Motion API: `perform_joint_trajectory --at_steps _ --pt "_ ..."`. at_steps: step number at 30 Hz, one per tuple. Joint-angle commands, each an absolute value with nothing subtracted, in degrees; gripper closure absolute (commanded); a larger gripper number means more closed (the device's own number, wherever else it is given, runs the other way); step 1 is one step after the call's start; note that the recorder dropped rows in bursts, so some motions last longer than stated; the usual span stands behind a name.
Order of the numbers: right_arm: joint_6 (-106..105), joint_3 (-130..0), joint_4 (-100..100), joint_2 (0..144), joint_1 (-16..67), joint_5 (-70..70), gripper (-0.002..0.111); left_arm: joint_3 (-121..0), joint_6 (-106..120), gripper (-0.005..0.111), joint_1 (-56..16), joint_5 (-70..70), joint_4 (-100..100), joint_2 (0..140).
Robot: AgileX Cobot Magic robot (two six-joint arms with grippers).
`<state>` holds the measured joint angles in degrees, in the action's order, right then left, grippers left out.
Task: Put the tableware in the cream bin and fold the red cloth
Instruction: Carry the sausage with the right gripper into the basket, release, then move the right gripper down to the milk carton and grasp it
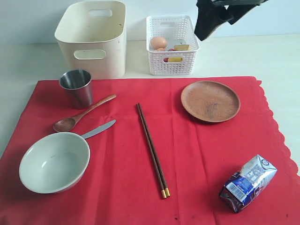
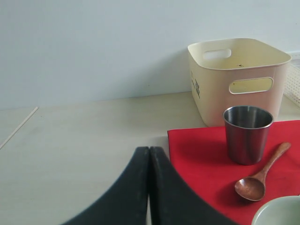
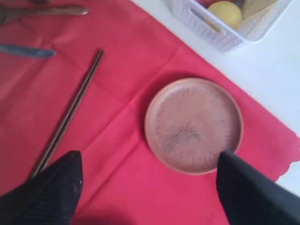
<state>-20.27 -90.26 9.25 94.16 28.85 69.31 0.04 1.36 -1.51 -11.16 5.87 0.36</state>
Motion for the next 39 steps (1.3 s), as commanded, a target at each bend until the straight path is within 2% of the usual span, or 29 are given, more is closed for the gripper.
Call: perform_joint_trajectory --at_steps 1,6,16,28,39 --pt "-27.7 -80.2 10.5 86.2 28.7 69.9 0.033 0.0 1.3 0.106 -1.8 -11.1 5.6 0.0" --pt "-38.1 -68.7 10.5 79.3 29.8 69.7 0.033 0.0 1.3 0.106 -1.8 -11.1 5.6 0.0" --pt "-48.4 -52.1 3.8 77.8 40.0 65.2 0.033 0.0 1.3 0.106 -1.8 -11.1 5.6 0.0" --pt "-44.2 -44.6 -8.5 84.4 48.7 61.5 0.033 0.0 1.3 0.106 -1.8 -11.1 5.6 0.0" --pt "-41.9 -44.4 -12.7 96.4 49.0 56.1 0.033 0.0 1.3 0.106 -1.8 -11.1 5.6 0.0"
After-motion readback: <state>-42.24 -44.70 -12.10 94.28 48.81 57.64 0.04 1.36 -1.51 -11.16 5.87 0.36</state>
